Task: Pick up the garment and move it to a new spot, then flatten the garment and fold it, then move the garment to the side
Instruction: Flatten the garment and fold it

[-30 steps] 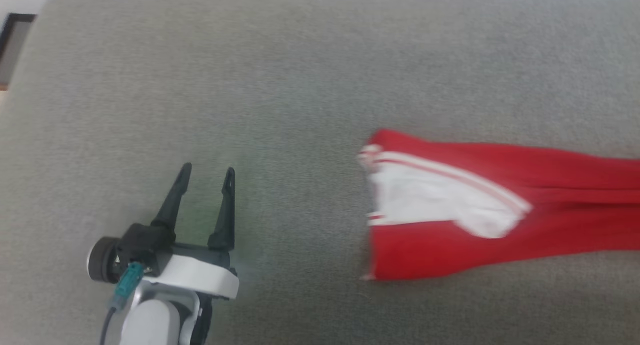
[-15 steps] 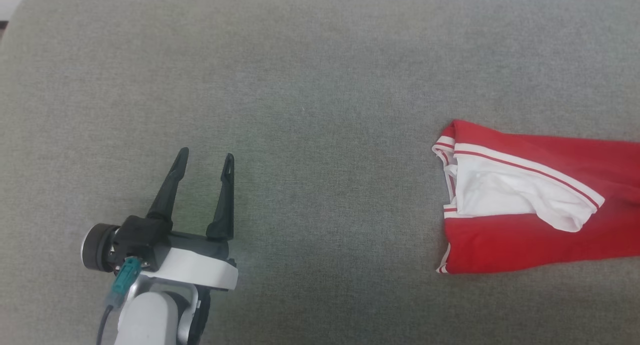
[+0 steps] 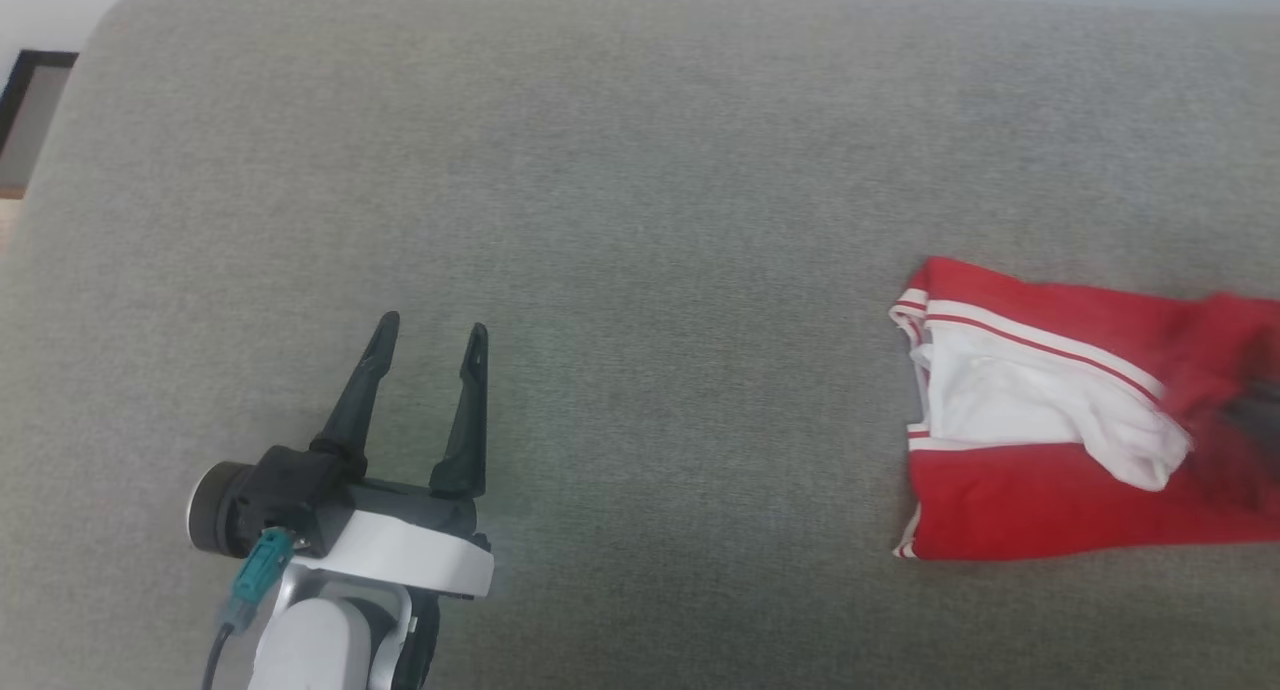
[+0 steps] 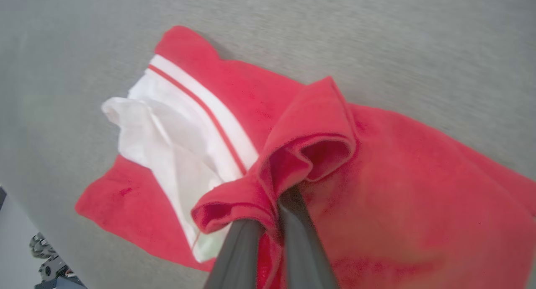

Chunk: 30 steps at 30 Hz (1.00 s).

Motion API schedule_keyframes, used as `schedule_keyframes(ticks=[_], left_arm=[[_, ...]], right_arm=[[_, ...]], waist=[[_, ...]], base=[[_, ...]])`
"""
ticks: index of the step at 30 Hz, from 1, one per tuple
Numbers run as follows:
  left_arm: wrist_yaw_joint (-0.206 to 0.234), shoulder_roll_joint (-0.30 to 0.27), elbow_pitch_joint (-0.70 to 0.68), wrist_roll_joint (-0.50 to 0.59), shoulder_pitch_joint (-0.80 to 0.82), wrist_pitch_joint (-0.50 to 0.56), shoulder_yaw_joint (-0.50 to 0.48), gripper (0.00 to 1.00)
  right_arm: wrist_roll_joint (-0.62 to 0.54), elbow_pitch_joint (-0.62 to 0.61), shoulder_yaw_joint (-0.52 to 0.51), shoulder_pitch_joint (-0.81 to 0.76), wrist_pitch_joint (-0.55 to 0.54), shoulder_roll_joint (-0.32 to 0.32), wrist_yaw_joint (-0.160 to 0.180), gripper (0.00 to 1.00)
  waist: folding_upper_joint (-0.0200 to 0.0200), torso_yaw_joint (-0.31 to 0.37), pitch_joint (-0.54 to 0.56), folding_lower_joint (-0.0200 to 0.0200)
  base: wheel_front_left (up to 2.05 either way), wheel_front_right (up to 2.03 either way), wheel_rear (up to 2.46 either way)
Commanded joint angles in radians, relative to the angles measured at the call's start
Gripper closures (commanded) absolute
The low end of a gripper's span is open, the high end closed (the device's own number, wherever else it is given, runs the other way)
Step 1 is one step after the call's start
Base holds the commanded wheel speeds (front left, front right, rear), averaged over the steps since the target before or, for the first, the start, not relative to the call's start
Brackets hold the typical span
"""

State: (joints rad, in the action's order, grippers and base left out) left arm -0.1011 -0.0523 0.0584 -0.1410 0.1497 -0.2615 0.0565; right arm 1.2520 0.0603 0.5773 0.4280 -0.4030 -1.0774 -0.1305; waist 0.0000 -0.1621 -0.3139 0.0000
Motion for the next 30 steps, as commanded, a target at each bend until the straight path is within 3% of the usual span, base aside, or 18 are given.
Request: schedule_keyframes(ticks=[1,10,18,27,28,29,30], left_arm=[[0.007,0.002,-0.004,-0.007,0.012,-0.004,0.000,0.00],[0.029,0.002,0.004,-0.029,0.046,-0.004,0.043,0.00],[0.044,0.002,0.022,-0.033,0.076,-0.004,0.075,0.00],[0.040,0.002,0.046,-0.032,0.106,-0.004,0.075,0.00],[0.039,0.002,0.049,-0.028,0.105,-0.004,0.073,0.00],[0.038,0.002,0.055,-0.024,0.102,-0.004,0.062,0.00],[0.038,0.002,0.055,-0.024,0.102,-0.004,0.062,0.00]], right_arm=[[-0.019,-0.019,-0.002,0.017,-0.013,0.022,0.000,1.00],[-0.182,-0.119,0.005,0.058,-0.160,0.204,0.000,1.00],[-0.310,-0.097,-0.021,0.051,-0.235,0.332,0.000,1.00],[-0.375,-0.035,-0.040,0.057,-0.231,0.404,0.000,1.00],[-0.378,-0.034,-0.044,0.058,-0.221,0.410,0.000,0.92],[-0.383,-0.037,-0.043,0.058,-0.205,0.412,0.000,0.19],[-0.383,-0.037,-0.043,0.058,-0.205,0.412,0.000,0.19]], waist=[[0.0000,-0.008,-0.002,0.0000],[0.0000,-0.052,-0.020,0.0000],[0.0000,-0.069,-0.039,0.0000],[0.0000,-0.069,-0.049,0.0000],[0.0000,-0.067,-0.048,0.0000],[0.0000,-0.060,-0.042,0.0000],[0.0000,-0.060,-0.042,0.0000]], base=[[0.00,0.00,0.00],[0.00,0.00,0.00],[0.00,0.00,0.00],[0.00,0.00,0.00],[0.00,0.00,0.00],[0.00,0.00,0.00],[0.00,0.00,0.00]])
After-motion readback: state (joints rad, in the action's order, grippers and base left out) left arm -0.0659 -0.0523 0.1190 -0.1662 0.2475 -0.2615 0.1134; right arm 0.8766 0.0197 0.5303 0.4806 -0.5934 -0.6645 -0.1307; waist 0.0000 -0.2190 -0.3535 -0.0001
